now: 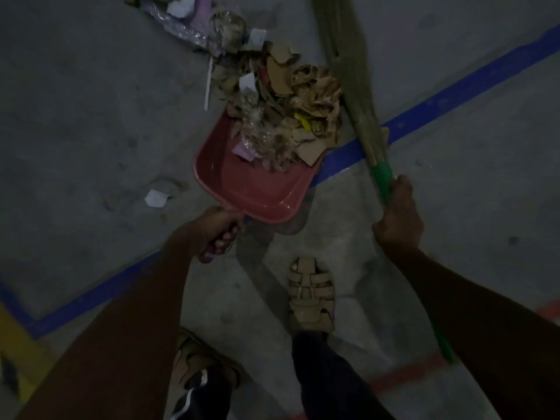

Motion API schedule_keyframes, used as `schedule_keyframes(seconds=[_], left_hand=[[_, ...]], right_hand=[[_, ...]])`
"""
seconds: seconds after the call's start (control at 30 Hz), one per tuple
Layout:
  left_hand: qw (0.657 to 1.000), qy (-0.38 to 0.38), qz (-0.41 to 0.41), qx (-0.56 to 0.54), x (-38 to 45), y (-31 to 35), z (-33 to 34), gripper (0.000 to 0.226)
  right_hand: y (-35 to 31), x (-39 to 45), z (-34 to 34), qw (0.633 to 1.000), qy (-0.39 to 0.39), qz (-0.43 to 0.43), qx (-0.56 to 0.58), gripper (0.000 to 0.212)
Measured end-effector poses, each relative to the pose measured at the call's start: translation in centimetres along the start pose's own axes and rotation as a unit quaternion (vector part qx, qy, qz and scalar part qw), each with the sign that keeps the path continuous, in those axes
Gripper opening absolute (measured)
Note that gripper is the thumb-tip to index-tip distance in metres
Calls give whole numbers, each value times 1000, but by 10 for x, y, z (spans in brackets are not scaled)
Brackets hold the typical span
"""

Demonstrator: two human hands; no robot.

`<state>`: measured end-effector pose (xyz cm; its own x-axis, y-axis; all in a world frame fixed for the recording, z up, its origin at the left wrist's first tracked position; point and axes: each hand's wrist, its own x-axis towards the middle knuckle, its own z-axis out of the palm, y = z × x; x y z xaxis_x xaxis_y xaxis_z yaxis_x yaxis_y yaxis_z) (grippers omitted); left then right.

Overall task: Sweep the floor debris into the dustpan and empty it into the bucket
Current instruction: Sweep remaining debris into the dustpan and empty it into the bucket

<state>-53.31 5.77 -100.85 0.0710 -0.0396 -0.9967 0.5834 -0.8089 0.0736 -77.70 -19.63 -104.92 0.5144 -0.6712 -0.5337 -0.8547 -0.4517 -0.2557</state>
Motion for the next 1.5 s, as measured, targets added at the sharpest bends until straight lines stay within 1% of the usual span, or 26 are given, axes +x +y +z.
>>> schedule_keyframes(seconds=[0.07, 0.1, 0.2, 0.27, 0.37, 0.47, 0.57, 0.63, 0.7, 0.83, 1.0, 1.07, 1.13, 1.23, 1.3, 1.43, 1.5], left_hand=[[1000, 7, -3, 18, 4, 13, 0, 30], [1000, 12, -4, 27, 5, 19, 0, 30], [999, 20, -4, 47, 8, 28, 0, 29], [998, 22, -8, 54, 11, 29, 0, 28], [998, 27, -4, 54, 12, 26, 2, 29], [999, 27, 2, 45, 10, 23, 8, 31], [999, 22, 17, 23, 10, 19, 14, 31], [999, 14, 28, 14, 10, 17, 20, 31], [999, 3, 37, 9, 10, 17, 27, 30], [999, -12, 34, 39, 6, 20, 43, 38], [996, -31, 40, 77, 13, 20, 59, 35], [993, -41, 41, 100, 18, 18, 62, 31], [991, -49, 32, 123, 20, 16, 63, 28], [990, -49, 28, 132, 22, 11, 62, 33], [990, -53, 35, 125, 18, 6, 60, 35], [990, -35, 25, 133, 11, -10, 52, 37], [990, -24, 22, 134, 11, -18, 48, 38]], right_hand=[[1, -2, -1, 1000, -18, -8, -13, 99], [1, -5, -2, 1000, -9, -21, -13, 96], [1, -19, -2, 994, 36, -107, -1, 77], [5, -28, 0, 990, 17, -137, -7, 76], [12, -43, 4, 987, 4, -159, -38, 69], [13, -58, 7, 986, -4, -163, -32, 69], [11, -69, 7, 992, 11, -127, 9, 67], [12, -75, 8, 995, 43, -80, 42, 74], [17, -82, 10, 993, 86, -60, 49, 79], [35, -89, 12, 987, 144, -8, 65, 83], [58, -88, 17, 974, 184, 88, 93, 83], [64, -89, 19, 972, 178, 116, 104, 82], [66, -92, 21, 975, 156, 118, 103, 83], [68, -96, 28, 984, 123, 89, 97, 86], [69, -98, 33, 986, 108, 78, 100, 93], [74, -102, 38, 990, 77, 64, 97, 99], [74, -104, 41, 993, 70, 43, 90, 99]])
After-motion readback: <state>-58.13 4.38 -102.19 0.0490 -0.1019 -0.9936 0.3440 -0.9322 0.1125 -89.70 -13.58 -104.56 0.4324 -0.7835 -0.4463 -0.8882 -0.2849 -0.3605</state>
